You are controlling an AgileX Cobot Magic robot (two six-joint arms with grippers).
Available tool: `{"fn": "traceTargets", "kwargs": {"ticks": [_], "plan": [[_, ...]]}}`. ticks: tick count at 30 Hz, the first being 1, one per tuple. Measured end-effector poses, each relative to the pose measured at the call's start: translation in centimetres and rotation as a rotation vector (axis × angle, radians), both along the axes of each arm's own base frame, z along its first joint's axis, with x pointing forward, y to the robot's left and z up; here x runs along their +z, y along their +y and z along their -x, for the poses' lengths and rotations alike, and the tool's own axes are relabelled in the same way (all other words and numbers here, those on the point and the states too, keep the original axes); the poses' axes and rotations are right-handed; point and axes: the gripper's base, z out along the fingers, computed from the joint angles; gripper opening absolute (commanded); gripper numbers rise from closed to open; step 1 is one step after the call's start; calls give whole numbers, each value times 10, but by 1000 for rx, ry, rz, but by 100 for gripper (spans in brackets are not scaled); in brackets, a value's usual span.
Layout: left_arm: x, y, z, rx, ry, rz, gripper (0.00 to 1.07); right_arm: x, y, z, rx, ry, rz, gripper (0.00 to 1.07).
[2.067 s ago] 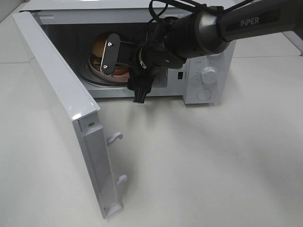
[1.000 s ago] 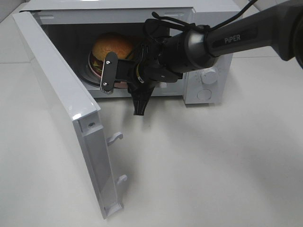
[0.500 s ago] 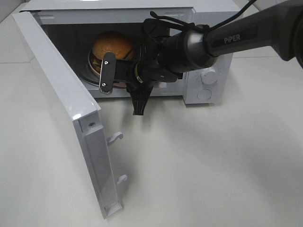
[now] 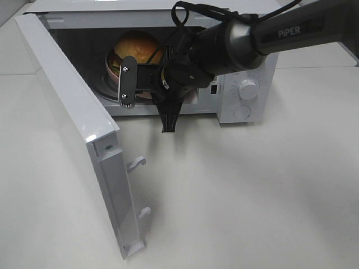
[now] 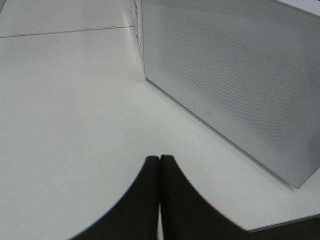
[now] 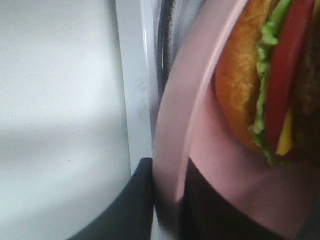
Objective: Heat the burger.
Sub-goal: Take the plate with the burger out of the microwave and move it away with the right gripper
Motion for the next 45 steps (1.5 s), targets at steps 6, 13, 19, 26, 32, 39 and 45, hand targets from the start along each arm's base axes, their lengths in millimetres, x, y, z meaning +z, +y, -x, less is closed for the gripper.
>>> {"fn": "traceTargets", "kwargs": {"ticks": [6, 13, 19, 26, 32, 39, 45], "plan": [[0, 0, 0, 0, 0, 0, 0, 2, -8, 12, 68, 36, 84, 0], [0, 0, 0, 0, 0, 0, 0, 5, -20, 30, 147, 43, 153, 0], [0, 0, 0, 0, 0, 0, 0, 15, -30, 46, 201, 24, 177, 0], [0, 0, 0, 0, 0, 0, 0, 23, -42, 62, 231, 20, 199, 0], [0, 0, 0, 0, 0, 0, 0, 23, -61, 85, 283, 34, 261, 0], [0, 0, 0, 0, 0, 0, 0, 24, -81, 108, 311, 48, 309, 0], [0, 0, 0, 0, 0, 0, 0, 29, -94, 123, 315, 54, 333, 0]]}}
